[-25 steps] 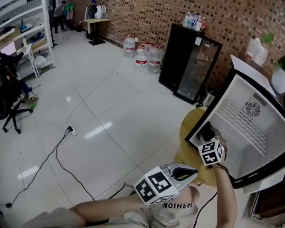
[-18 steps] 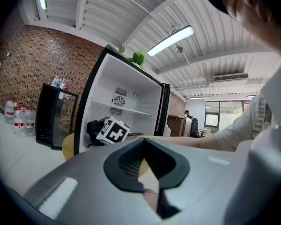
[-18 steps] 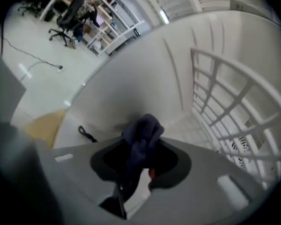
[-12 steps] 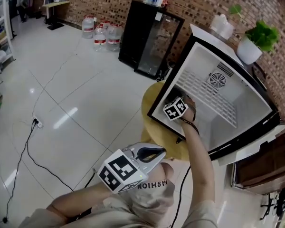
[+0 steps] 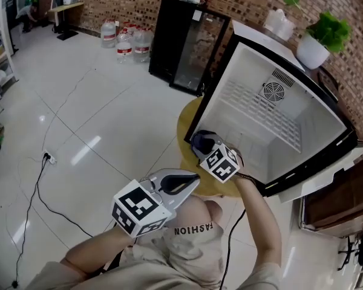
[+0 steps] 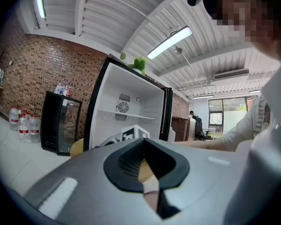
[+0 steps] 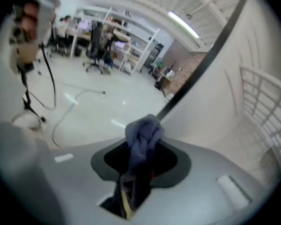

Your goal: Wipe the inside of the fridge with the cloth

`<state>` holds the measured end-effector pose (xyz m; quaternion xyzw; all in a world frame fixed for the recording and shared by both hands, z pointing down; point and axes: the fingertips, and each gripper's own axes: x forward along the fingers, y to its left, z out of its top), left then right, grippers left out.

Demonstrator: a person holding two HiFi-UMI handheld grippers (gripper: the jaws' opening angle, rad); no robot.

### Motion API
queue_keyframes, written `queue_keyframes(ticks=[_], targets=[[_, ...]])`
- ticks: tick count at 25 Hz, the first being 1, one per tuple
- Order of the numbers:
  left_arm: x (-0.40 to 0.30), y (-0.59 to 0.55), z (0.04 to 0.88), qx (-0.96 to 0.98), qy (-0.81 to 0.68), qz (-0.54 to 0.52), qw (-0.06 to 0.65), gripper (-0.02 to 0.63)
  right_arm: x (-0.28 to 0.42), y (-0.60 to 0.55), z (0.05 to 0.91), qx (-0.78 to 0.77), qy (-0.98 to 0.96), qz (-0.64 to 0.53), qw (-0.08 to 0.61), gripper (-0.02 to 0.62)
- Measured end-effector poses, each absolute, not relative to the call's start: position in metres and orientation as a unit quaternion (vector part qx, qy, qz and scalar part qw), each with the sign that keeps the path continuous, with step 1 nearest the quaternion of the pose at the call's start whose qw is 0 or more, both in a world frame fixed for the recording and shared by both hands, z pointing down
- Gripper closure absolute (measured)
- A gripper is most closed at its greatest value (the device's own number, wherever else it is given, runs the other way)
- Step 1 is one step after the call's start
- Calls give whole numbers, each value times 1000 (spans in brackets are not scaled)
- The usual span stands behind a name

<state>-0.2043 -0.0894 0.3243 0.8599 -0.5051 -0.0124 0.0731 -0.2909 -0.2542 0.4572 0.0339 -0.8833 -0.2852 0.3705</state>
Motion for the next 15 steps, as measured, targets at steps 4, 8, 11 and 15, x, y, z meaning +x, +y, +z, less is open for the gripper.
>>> queue_keyframes(ticks=[4, 8, 11, 15], targets=[[-219, -91, 315, 844, -535, 4, 42, 603, -253, -205, 399, 18, -970, -132, 205, 486], [-207, -96, 334, 844, -532, 44, 51, 559, -202, -180, 347, -14, -997, -14, 75, 485], [-187, -104, 360, 874, -450, -17, 182, 472, -167, -167, 320, 2, -996, -78, 38, 485], [-155, -123, 375, 869, -295, -174, 358, 261, -130, -135, 317, -37, -985, -164, 43, 485]])
